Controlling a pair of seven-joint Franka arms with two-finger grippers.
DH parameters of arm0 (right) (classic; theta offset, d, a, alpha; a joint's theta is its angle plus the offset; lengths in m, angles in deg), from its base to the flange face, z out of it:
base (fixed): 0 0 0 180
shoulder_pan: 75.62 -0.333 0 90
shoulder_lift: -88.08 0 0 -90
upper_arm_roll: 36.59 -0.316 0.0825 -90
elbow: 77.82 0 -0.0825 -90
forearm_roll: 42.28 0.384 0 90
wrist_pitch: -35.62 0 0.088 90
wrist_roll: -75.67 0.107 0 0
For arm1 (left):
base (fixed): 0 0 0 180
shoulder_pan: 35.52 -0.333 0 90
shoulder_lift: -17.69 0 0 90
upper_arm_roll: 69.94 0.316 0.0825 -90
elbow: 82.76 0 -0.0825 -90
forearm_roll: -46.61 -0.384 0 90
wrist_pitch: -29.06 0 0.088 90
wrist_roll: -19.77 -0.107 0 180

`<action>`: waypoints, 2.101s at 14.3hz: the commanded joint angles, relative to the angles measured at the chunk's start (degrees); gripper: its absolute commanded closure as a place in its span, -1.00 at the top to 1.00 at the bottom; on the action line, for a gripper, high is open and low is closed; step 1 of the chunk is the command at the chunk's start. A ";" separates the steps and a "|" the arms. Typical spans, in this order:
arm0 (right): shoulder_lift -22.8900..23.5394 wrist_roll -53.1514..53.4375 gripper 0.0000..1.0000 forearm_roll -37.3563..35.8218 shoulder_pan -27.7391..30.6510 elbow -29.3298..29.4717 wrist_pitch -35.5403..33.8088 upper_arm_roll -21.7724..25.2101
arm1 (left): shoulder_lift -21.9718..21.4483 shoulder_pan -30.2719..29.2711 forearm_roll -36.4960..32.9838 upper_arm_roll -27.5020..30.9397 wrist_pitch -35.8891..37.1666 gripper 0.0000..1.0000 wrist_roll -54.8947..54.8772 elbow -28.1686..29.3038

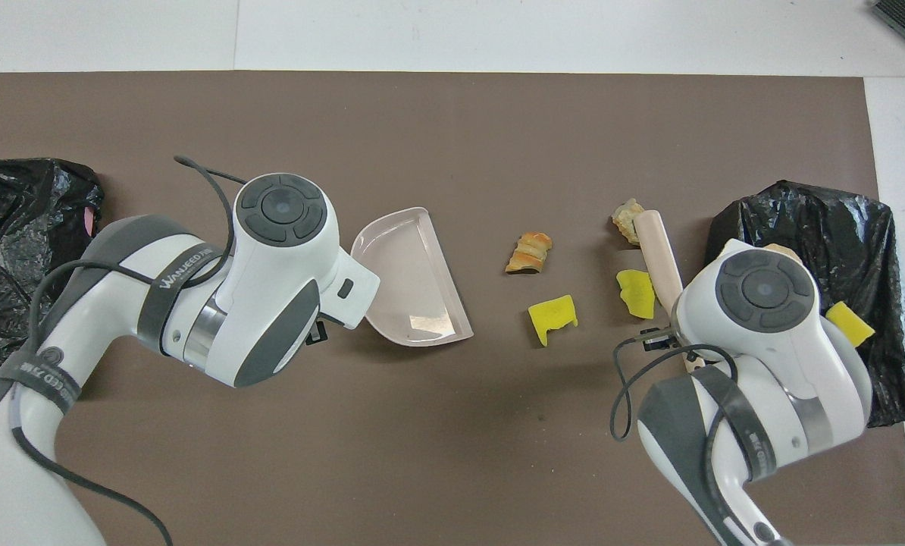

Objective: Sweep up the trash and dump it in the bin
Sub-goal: 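Sweep the far crust and sponge toward the dustpan with the right gripper, then draw the brush back to the remaining sponge with the right gripper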

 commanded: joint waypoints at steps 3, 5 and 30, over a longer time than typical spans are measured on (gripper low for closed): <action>5.82 -1.41 -1.00 -6.56 5.73 2.71 5.56 -1.00 | -4.94 -0.21 -0.09 0.25 -15.59 -1.00 -3.95 10.70; 6.08 -0.89 -1.00 -5.77 5.56 1.48 6.17 -1.09 | -5.90 -0.13 0.00 0.34 -18.53 -1.00 -3.69 12.65; 8.91 -4.14 -1.00 39.50 -11.51 13.08 -6.36 -1.01 | -6.26 -0.66 3.52 0.34 -19.32 -1.00 -3.07 16.17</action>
